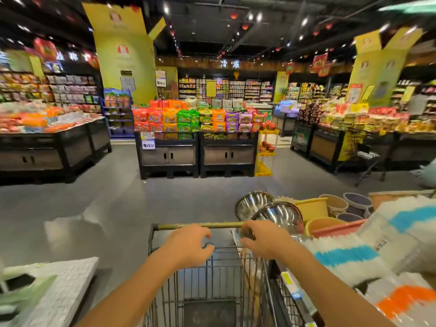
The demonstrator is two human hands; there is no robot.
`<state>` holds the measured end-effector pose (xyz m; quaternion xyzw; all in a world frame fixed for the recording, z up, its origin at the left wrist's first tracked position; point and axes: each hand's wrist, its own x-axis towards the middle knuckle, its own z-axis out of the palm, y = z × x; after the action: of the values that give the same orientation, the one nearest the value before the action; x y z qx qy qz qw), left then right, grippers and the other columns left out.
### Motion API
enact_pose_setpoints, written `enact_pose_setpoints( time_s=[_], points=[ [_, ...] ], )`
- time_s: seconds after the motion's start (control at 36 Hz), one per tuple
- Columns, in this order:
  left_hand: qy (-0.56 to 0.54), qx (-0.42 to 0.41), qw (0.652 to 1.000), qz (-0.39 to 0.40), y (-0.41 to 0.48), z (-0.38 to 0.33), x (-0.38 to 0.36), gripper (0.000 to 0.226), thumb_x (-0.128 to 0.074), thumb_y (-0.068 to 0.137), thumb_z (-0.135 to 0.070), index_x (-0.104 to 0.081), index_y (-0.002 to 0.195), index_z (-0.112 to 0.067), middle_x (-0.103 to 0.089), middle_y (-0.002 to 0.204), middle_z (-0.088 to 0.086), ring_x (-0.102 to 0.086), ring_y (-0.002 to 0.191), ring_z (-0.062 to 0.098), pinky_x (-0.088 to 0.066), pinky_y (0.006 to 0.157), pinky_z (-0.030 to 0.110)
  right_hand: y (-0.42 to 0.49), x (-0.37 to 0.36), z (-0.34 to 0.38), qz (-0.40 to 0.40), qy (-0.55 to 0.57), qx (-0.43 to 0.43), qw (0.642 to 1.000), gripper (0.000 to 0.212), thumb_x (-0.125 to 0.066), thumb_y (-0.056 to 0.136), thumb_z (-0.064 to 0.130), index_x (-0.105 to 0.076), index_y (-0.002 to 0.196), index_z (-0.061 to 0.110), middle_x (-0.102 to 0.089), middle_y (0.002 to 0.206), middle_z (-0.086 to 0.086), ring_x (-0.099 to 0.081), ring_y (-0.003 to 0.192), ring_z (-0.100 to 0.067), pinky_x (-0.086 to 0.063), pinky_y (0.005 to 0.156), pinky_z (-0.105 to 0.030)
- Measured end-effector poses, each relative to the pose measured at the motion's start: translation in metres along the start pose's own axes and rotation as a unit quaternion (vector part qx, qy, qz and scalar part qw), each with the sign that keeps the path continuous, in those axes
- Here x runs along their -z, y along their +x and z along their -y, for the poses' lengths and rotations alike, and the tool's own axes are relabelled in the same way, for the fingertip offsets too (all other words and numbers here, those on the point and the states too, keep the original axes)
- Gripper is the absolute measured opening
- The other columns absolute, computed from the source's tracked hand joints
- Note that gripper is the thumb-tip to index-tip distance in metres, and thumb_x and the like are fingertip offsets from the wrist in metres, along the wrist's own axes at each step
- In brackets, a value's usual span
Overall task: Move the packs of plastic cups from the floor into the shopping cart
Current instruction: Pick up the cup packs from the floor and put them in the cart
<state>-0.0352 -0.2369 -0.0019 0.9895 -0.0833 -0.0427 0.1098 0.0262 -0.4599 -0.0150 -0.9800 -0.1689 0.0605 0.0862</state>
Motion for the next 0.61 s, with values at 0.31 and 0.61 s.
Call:
enact_pose_setpoints(
  time_s=[0.31,0.61],
  points=[
    [0.023,-0.124,0.992,-0.022,-0.022,-0.007,0.021,0.044,-0.047,0.094,-0.050,-0.051,0.134,-0.032,-0.056,0.130,-0.005,-0.055,0.116,0.018,-0.048,0.097,0.039,-0.073,0.016,0.015,-0.060,-0.009,-0.092,0.994,0.038,-0.055,0.100,0.045,-0.060,0.132,0.026,-0.068,0.127,-0.001,-0.067,0.110,-0.024,-0.058,0.095,-0.045],
    [0.029,-0.324,0.945,-0.039,-0.048,-0.066,0.018,0.040,-0.046,0.087,-0.051,-0.060,0.120,-0.033,-0.065,0.109,-0.005,-0.061,0.102,0.019,-0.051,0.086,0.037,-0.232,0.014,0.046,-0.086,-0.087,-0.288,0.950,0.046,-0.047,0.106,0.044,-0.049,0.149,0.030,-0.059,0.143,-0.002,-0.058,0.131,-0.026,-0.050,0.105,-0.039]
  ],
)
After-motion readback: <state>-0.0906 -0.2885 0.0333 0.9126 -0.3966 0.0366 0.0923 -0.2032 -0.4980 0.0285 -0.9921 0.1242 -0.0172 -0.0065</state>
